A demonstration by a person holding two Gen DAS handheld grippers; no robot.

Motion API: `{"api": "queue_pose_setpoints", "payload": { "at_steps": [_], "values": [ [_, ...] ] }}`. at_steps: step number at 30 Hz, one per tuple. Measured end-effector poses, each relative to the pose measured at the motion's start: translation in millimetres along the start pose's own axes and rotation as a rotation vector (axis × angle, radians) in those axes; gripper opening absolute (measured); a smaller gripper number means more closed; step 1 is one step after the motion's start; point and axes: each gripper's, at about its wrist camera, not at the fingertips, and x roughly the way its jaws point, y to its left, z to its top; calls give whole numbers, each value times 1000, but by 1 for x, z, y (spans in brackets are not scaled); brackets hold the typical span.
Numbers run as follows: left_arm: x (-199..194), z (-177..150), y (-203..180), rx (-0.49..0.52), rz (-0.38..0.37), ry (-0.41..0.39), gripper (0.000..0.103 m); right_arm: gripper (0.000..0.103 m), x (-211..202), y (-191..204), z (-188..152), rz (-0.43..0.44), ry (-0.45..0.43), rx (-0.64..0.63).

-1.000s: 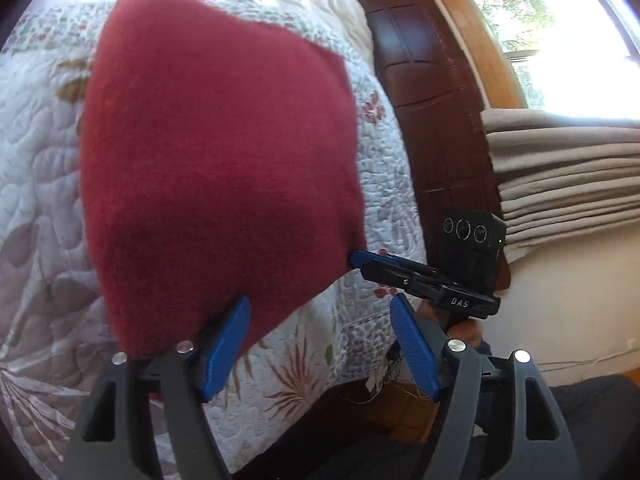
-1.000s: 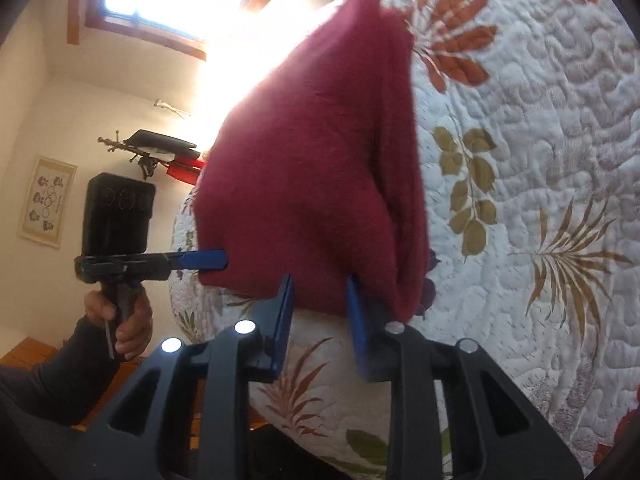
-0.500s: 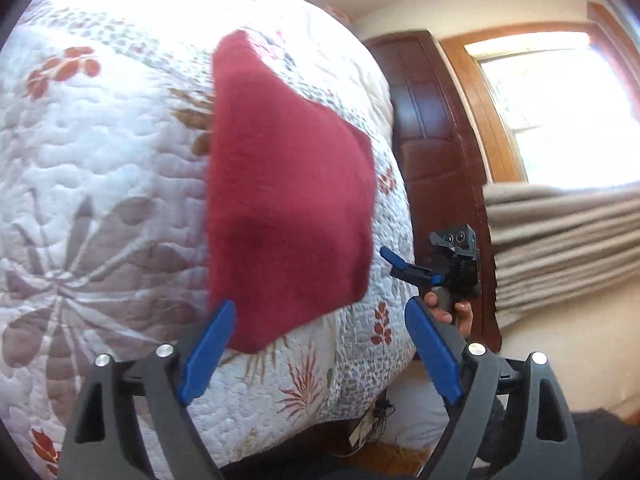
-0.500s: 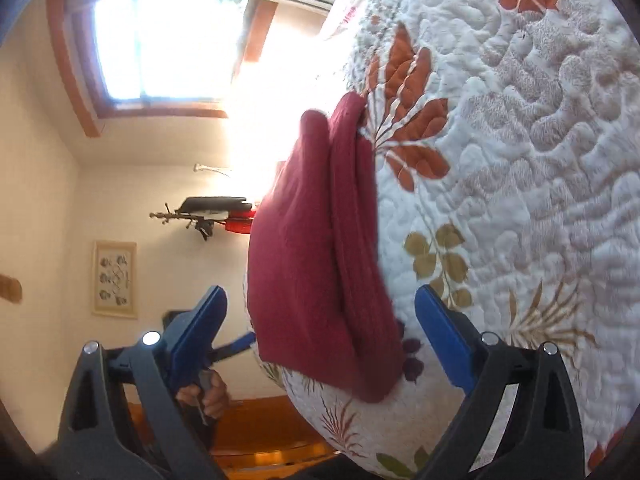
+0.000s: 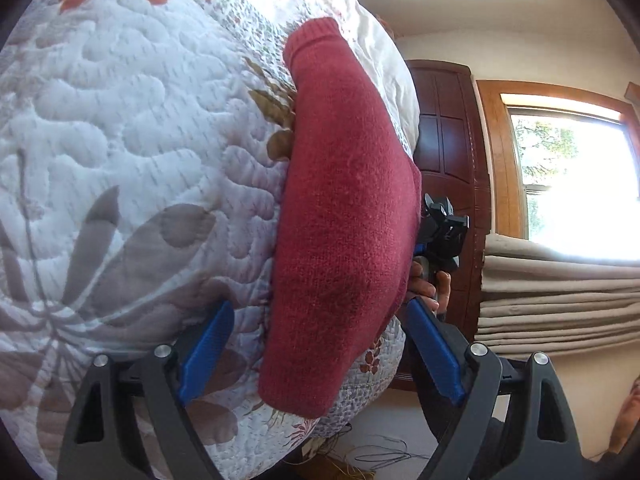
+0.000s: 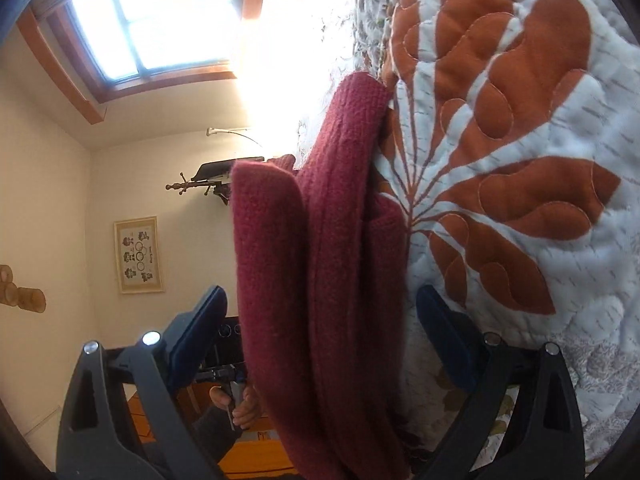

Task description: Fold small clothes

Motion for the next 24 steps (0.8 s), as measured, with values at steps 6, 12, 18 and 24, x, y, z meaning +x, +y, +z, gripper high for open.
{"api": "queue_pose_setpoints", "payload": {
  "at_steps": [6,12,18,24],
  "values": [
    [20,2,-4,36,-45,93,88,92,7,19,-2,38,49,-70],
    [43,6,-14,69,-67,136,88,79,30,25,10,82,105,-97],
    [41,9,-9,16,26,101,41,49,35,28,12,50,73,-85],
    [25,11,-26,44,11,78,29,46,37,64,5,-11,17,-138]
  ]
}}
